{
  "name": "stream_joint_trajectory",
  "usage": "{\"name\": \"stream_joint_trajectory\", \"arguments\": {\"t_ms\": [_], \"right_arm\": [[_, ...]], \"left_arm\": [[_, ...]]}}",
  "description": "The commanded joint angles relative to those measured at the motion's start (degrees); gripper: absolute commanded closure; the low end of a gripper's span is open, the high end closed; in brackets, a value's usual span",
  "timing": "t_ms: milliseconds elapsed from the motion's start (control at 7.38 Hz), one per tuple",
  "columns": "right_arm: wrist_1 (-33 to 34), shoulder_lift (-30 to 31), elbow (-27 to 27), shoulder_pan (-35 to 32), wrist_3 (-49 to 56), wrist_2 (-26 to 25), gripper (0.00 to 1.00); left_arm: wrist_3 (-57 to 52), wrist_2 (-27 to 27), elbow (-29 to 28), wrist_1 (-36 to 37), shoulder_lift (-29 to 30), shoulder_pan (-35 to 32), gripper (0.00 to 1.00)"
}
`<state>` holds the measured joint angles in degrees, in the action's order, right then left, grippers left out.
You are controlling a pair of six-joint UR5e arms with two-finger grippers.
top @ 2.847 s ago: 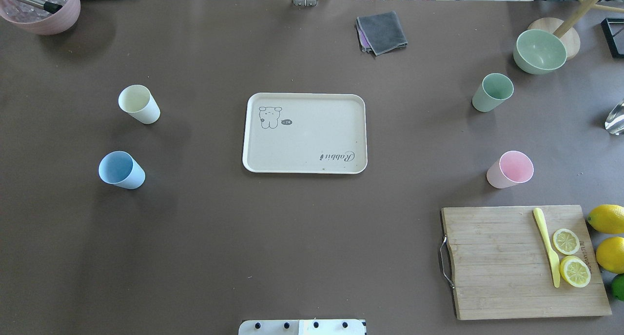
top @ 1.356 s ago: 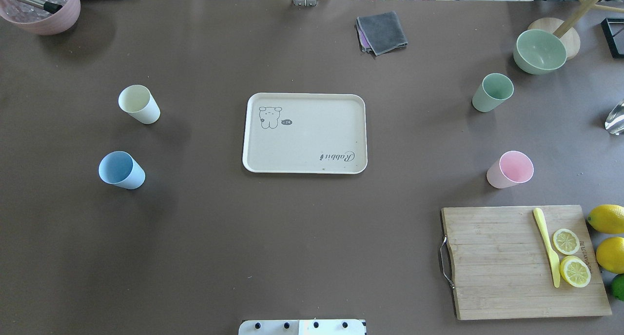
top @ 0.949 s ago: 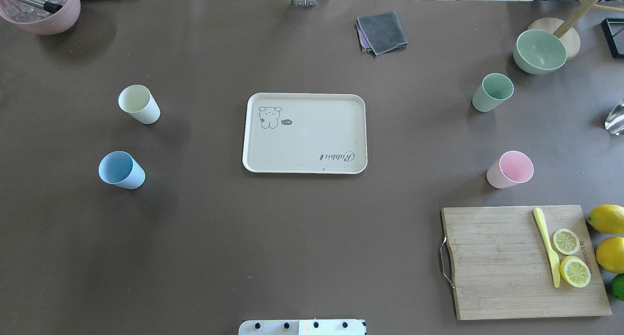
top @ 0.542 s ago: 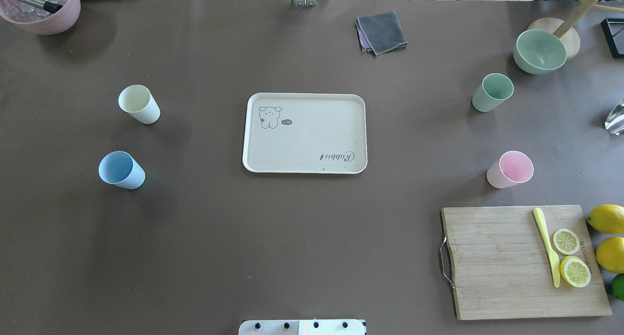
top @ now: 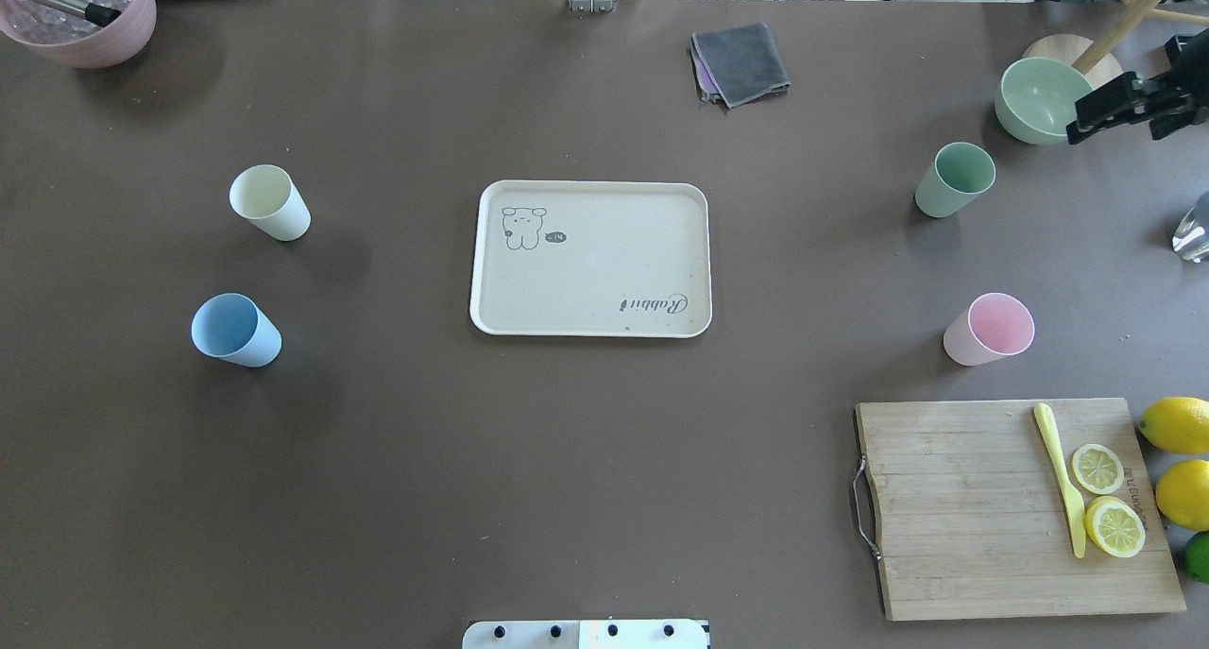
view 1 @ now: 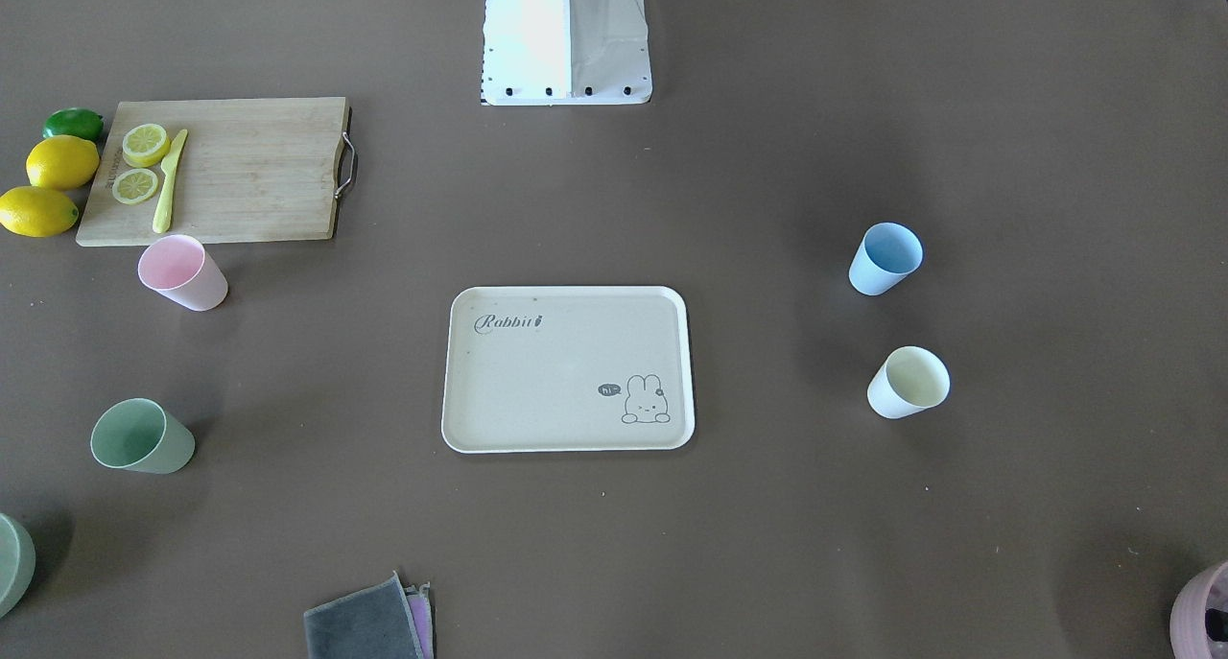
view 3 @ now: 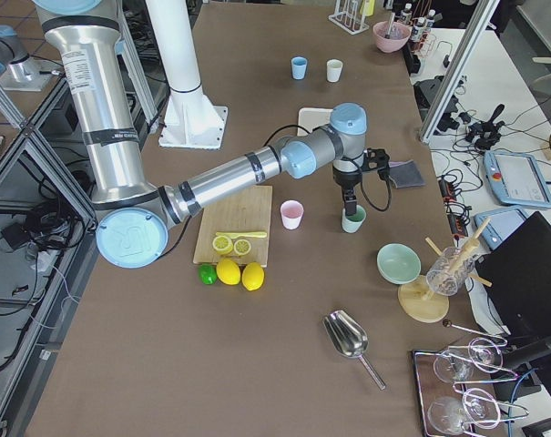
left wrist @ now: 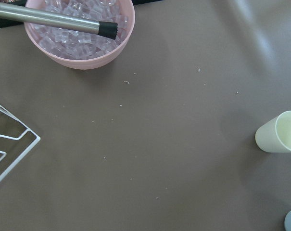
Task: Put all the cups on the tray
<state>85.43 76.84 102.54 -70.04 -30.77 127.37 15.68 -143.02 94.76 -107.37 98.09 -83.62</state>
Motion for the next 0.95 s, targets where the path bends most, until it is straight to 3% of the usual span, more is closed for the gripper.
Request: {"name": "stream_joint_trajectory", "arguments": {"t_ms": [0, 271, 407, 814], "right_arm": [[0.00, -3.01, -2.08, 3.50, -3.69, -1.34, 0.00], [-0.09, -3.01, -2.00, 3.68, -3.69, -1.34, 0.00], [-0.09, -3.01, -2.00, 3.76, -3.69, -1.34, 0.00], [-0.09, -3.01, -1.91, 3.85, -3.69, -1.78, 0.00]], "left_arm": [[11.43, 1.59, -6.47, -4.82, 6.82, 7.92, 0.02], [24.51, 9.74, -15.70, -18.34, 11.49, 18.61, 0.03], [26.31, 14.83, -18.01, -20.58, 13.08, 21.81, 0.03], [28.26, 16.46, -18.29, -20.86, 13.80, 24.12, 0.03]]}}
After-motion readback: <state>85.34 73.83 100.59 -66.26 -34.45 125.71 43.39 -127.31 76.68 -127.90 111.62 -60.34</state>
